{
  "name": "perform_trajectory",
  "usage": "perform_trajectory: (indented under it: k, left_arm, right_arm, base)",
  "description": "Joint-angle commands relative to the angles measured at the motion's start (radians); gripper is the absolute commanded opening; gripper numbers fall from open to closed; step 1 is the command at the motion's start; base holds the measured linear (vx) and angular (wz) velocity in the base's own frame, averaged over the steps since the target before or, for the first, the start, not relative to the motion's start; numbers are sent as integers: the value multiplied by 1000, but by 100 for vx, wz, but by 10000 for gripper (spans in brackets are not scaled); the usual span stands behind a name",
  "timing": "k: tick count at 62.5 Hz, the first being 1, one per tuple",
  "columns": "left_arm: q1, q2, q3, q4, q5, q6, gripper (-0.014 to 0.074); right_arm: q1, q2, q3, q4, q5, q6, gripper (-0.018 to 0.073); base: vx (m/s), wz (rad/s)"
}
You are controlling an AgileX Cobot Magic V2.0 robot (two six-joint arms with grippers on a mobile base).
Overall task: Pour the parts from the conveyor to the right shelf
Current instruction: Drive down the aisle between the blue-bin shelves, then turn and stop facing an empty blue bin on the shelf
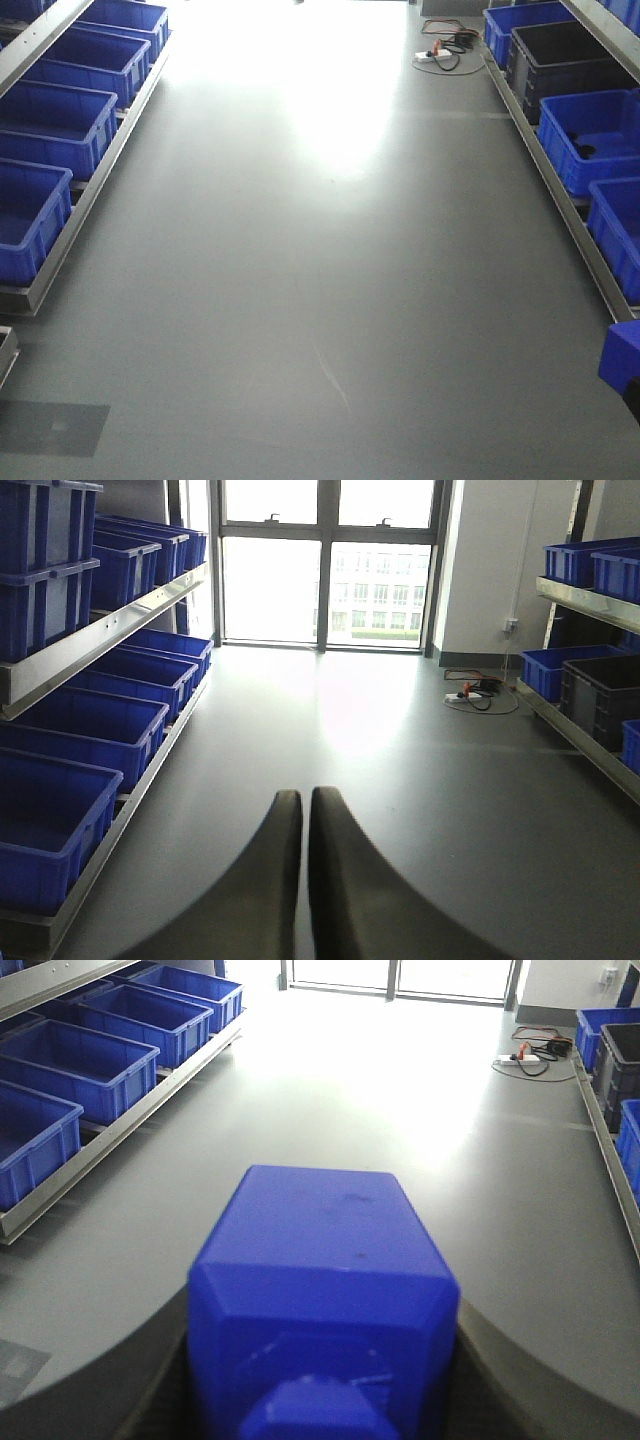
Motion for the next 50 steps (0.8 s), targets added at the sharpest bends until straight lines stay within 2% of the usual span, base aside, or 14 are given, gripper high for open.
perform_trajectory:
  k: [1,13,23,50]
  left_arm:
    - [0,-11,31,-2,-78,-4,-6]
    - [0,-11,31,-2,-78,-4,-6]
    - [0,-11,31,-2,-78,-4,-6]
    - [0,-11,31,-2,-78,-4,-6]
  right_arm:
    - [-2,17,-29,9,-76,-5,-6]
    - [-2,17,-29,9,-76,-5,-6]
    - [-2,17,-29,9,-76,-5,-6]
    - [-1,17,-29,9,-76,-5,-6]
  base:
    - [47,10]
    - [42,19]
    - [34,52]
    - [21,106]
